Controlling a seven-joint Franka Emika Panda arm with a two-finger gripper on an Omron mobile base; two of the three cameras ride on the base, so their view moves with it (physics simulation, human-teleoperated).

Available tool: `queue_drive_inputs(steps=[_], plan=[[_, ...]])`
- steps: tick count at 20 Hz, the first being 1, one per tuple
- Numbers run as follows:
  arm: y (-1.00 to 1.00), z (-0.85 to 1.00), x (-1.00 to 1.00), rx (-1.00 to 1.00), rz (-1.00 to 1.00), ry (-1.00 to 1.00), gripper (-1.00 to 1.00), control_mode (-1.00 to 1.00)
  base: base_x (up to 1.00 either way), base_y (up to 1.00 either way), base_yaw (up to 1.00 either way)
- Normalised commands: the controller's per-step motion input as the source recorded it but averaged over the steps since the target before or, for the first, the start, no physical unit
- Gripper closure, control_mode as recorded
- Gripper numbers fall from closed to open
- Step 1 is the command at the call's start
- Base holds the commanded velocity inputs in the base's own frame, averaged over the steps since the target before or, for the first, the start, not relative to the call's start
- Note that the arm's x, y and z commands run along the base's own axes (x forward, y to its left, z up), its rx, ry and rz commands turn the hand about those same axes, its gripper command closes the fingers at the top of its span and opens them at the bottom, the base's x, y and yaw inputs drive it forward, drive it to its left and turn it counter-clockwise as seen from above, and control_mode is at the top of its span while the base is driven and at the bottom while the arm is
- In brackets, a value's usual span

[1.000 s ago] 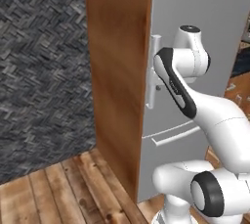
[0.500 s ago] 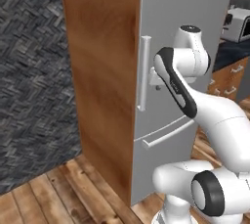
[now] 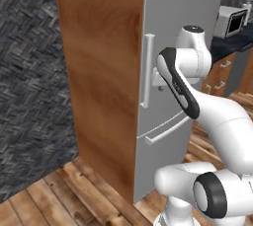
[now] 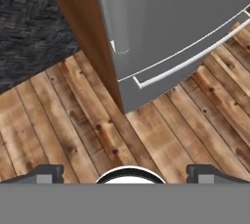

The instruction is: Open the fridge, grab two sodas, and place both sodas inside the bowl with ice on the dining counter.

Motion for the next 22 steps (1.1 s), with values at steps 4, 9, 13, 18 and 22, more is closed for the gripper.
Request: queue_drive_inputs(steps=[4, 9, 13, 18, 22], plan=[[0.0, 0.0, 0.0, 0.0, 0.0, 0.0, -1.0, 1.0, 0.14, 0.44, -0.13], [-0.03, -0.02, 0.04, 0.0, 0.0, 0.0, -1.0, -1.0, 0.21, 0.02, -0.02], [-0.19, -0.13, 0.09, -0.02, 0.02, -0.19, -1.0, -1.0, 0.0, 0.0, 0.0], [-0.07, -0.13, 0.19, -0.01, 0.19, -0.32, -1.0, -1.0, 0.0, 0.0, 0.0], [0.0, -0.12, 0.41, 0.0, 0.26, -0.31, -1.0, -1.0, 0.0, 0.0, 0.0]])
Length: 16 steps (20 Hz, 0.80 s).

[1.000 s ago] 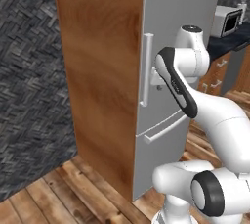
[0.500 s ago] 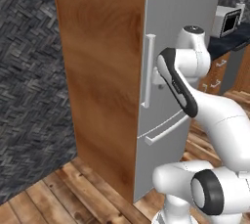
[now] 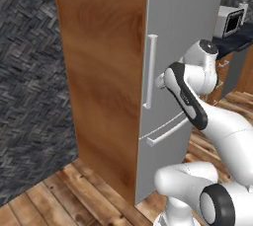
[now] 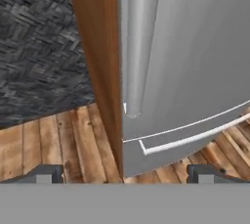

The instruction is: Open the fridge, grab two sodas, and place both sodas inside the bowl with ice on the dining counter.

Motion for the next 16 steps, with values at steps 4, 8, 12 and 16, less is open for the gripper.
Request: queue_drive_inputs(steps=[4, 8, 12, 16], plan=[[0.0, -0.15, 0.52, 0.03, 0.31, -0.25, -1.0, -1.0, 0.0, 0.0, 0.0], [0.0, -0.08, 0.49, 0.01, 0.26, -0.22, -1.0, -1.0, 0.0, 0.0, 0.0], [0.03, -0.09, 0.25, 0.01, 0.19, -0.15, -1.0, -1.0, 0.0, 0.0, 0.0], [0.05, -0.04, 0.0, 0.0, 0.07, -0.01, -1.0, -1.0, 0.0, 0.0, 0.0]])
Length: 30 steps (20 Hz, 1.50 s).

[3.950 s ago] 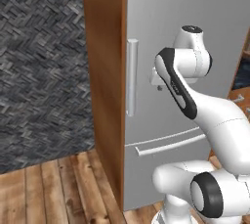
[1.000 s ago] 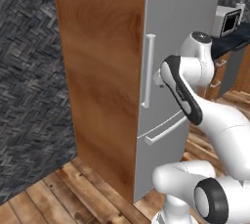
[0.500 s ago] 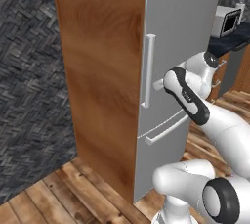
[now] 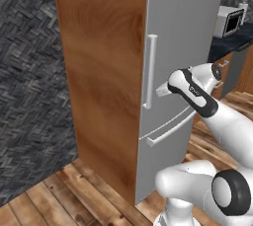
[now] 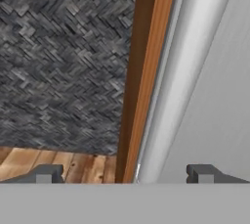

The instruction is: Open the fridge, grab two sodas, and place both sodas inside the bowl with ice on the dining counter.

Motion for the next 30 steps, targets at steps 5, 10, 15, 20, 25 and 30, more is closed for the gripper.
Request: queue_drive_inputs(steps=[5, 10, 15, 20, 25, 30], plan=[[0.0, -0.13, 0.03, 0.01, 0.02, -0.21, -1.0, -1.0, 0.0, 0.0, 0.0], [0.0, -0.05, 0.08, 0.0, 0.0, -0.29, -1.0, -1.0, 0.0, 0.0, 0.0], [0.0, 0.0, 0.32, 0.0, 0.0, -0.19, -1.0, -1.0, 0.0, 0.0, 0.0], [0.0, 0.0, 0.35, 0.0, 0.0, -0.08, -1.0, -1.0, 0.0, 0.0, 0.0], [0.01, 0.0, 0.21, 0.03, 0.01, 0.0, -1.0, -1.0, 0.0, 0.0, 0.0], [0.04, 0.0, 0.33, 0.05, 0.0, 0.0, -1.0, -1.0, 0.0, 0.0, 0.0]])
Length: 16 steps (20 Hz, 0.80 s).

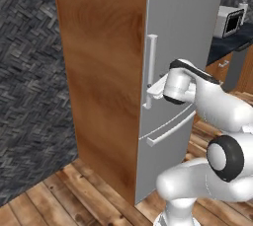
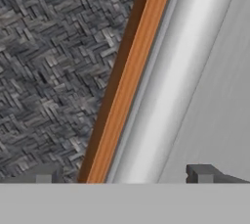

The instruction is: Open the fridge, grab two sodas, and place both sodas inside the bowl with ice on the dining counter.

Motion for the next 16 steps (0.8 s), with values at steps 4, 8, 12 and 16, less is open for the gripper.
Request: queue_drive_inputs(steps=[4, 8, 12, 16], plan=[[0.01, 0.0, 0.37, 0.07, 0.0, 0.0, -1.0, -1.0, 0.0, 0.0, 0.0], [0.0, 0.03, 0.26, 0.08, 0.0, 0.0, -1.0, -1.0, 0.0, 0.0, 0.0], [0.0, 0.08, 0.19, 0.07, 0.01, 0.0, -1.0, -1.0, 0.0, 0.0, 0.0], [0.0, 0.13, 0.24, 0.05, 0.03, 0.0, -1.0, -1.0, 0.0, 0.0, 0.0]])
